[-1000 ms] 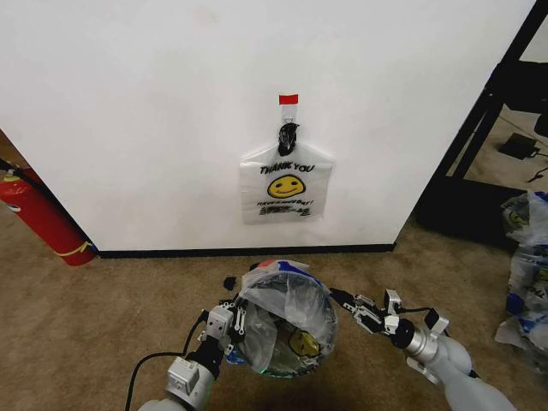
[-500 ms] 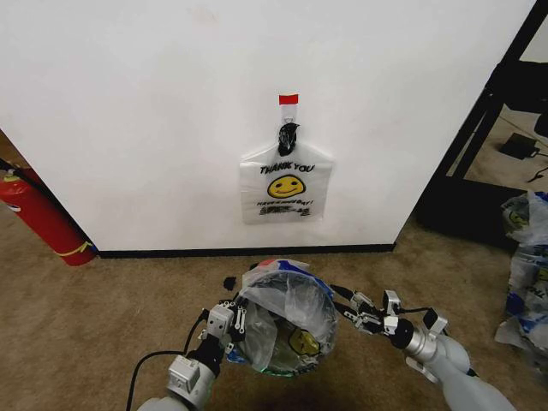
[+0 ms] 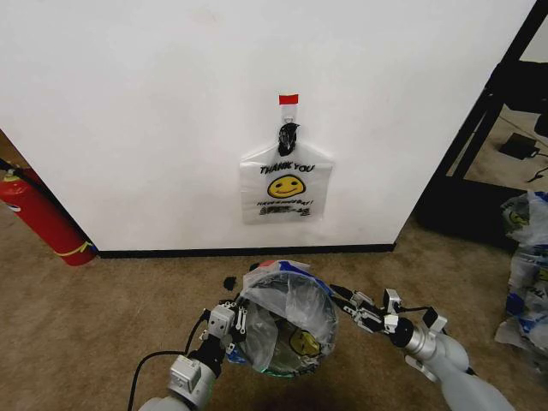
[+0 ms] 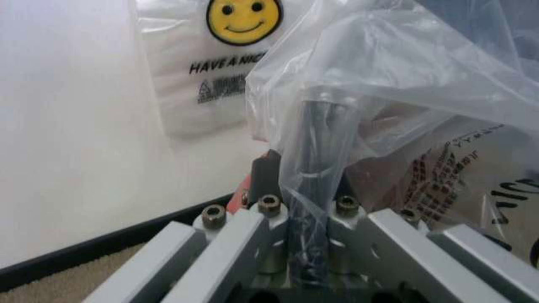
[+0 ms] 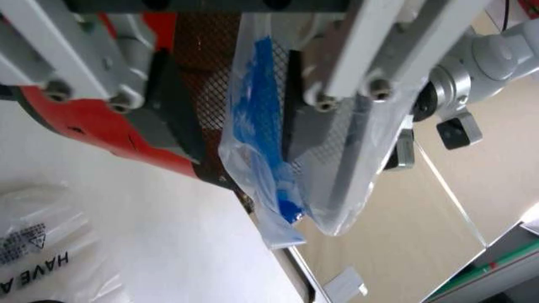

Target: Pick up the garbage bag from the wall and place it over the trash bin.

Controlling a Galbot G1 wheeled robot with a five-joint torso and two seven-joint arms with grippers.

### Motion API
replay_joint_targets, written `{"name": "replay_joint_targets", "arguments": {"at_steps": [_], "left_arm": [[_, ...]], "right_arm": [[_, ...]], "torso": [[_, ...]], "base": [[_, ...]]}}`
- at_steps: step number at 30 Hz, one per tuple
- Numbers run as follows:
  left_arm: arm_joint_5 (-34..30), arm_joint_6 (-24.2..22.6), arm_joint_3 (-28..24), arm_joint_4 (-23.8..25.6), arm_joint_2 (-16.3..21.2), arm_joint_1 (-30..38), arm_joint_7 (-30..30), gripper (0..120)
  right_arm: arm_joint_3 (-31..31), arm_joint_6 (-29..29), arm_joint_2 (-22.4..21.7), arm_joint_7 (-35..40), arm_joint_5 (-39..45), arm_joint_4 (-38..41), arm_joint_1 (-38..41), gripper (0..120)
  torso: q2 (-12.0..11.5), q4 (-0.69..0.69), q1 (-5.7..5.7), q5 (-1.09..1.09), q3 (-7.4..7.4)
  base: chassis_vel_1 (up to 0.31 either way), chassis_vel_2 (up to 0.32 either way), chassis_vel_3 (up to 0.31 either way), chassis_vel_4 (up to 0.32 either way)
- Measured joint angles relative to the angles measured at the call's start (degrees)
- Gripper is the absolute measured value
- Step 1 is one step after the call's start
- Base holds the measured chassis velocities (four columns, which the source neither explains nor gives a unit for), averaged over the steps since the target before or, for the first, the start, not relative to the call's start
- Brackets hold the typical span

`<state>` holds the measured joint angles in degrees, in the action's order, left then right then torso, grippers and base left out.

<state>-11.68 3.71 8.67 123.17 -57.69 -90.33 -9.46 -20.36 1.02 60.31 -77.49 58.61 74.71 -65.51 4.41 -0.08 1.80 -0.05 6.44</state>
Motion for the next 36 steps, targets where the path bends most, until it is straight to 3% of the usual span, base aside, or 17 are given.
{"name": "replay_joint_targets", "arguments": {"at_steps": [9, 17, 36], "left_arm": [[0.2, -0.09, -0.55, 1.19, 0.0, -0.24, 0.02, 0], [0.34, -0.07, -0.58, 1.09, 0.05, -0.39, 0.07, 0], [0.91, 1.28, -0.7, 3.09, 0.27, -2.0, 1.9, 0]], "right_arm": [[0.4, -0.11, 0.8, -0.35, -1.39, -0.48, 0.69, 0], [0.53, -1.36, 0.94, 0.42, -0.57, -0.48, 1.05, 0], [2.18, -7.89, 1.18, 12.72, 1.98, 0.56, -0.14, 0]], "torso": [[0.0, 0.0, 0.0, 0.0, 0.0], [0.0, 0.0, 0.0, 0.0, 0.0], [0.0, 0.0, 0.0, 0.0, 0.0]], "base": [[0.0, 0.0, 0.0, 0.0], [0.0, 0.0, 0.0, 0.0], [0.0, 0.0, 0.0, 0.0]]}}
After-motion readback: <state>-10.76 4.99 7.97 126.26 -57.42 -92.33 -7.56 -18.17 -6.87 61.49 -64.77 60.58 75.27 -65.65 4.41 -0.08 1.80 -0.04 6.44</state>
